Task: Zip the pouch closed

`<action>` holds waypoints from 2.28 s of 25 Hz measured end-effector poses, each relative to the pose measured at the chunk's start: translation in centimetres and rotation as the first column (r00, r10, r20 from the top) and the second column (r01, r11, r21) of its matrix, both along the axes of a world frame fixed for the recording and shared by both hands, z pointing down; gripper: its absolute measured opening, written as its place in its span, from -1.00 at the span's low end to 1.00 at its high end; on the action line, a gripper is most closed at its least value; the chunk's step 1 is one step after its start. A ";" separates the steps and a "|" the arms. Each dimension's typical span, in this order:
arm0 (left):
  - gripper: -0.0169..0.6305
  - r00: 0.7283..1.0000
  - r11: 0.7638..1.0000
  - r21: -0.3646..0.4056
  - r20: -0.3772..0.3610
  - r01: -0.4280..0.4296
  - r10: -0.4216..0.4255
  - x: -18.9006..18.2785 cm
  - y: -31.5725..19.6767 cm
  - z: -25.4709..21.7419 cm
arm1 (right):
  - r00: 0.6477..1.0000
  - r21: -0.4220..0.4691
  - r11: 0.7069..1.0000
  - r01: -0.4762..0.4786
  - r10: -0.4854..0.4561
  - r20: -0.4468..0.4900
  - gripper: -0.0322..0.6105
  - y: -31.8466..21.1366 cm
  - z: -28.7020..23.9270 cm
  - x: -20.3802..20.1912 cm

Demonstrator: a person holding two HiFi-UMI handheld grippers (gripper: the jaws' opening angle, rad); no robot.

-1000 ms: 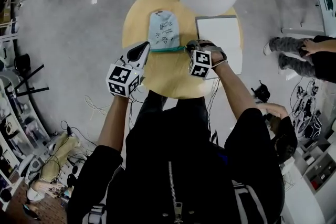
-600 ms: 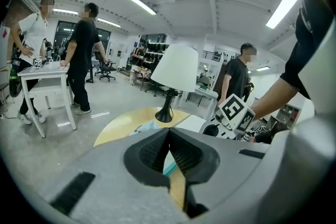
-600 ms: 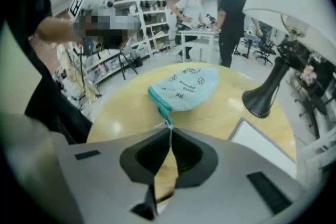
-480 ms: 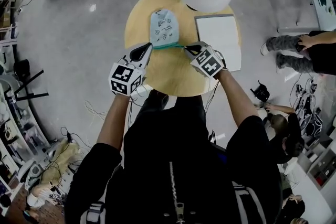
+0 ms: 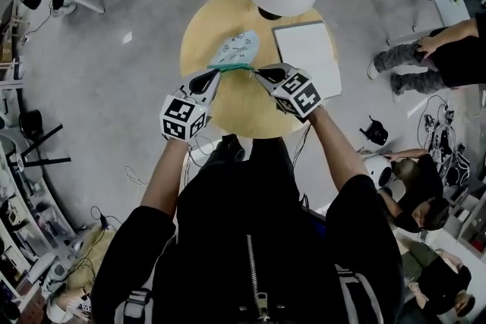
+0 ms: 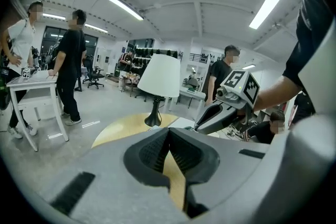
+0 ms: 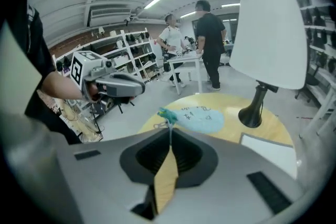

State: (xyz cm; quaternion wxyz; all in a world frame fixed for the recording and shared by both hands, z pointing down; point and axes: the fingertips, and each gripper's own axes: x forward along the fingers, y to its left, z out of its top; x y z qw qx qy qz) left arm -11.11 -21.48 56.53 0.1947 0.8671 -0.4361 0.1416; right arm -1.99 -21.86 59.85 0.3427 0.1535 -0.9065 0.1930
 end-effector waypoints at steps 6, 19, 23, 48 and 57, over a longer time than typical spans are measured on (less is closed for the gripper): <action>-0.92 0.997 0.995 0.068 -0.004 -0.072 0.072 1.2 0.4 -2.2 | 0.996 0.016 0.997 -0.070 0.069 0.058 -0.84 0.2 -3.8 -0.8; -0.52 0.958 0.938 0.193 0.031 -0.286 0.286 6.0 3.0 -6.1 | 0.975 -0.031 0.981 -0.194 0.196 0.103 -0.84 2.3 -7.0 0.4; -0.50 0.944 0.921 0.210 0.060 -0.329 0.324 7.4 3.5 -6.5 | 0.969 -0.038 0.979 -0.198 0.201 0.141 -0.84 3.1 -8.1 -0.1; -0.91 0.900 0.869 0.300 0.317 -0.393 0.298 8.6 5.6 -6.0 | 0.976 -0.082 0.985 -0.149 0.160 0.151 -0.84 6.3 -8.9 0.1; -0.92 0.903 0.876 0.278 0.293 -0.395 0.314 8.5 5.7 -5.5 | 0.979 -0.081 0.988 -0.130 0.141 0.150 -0.84 6.8 -8.7 -0.2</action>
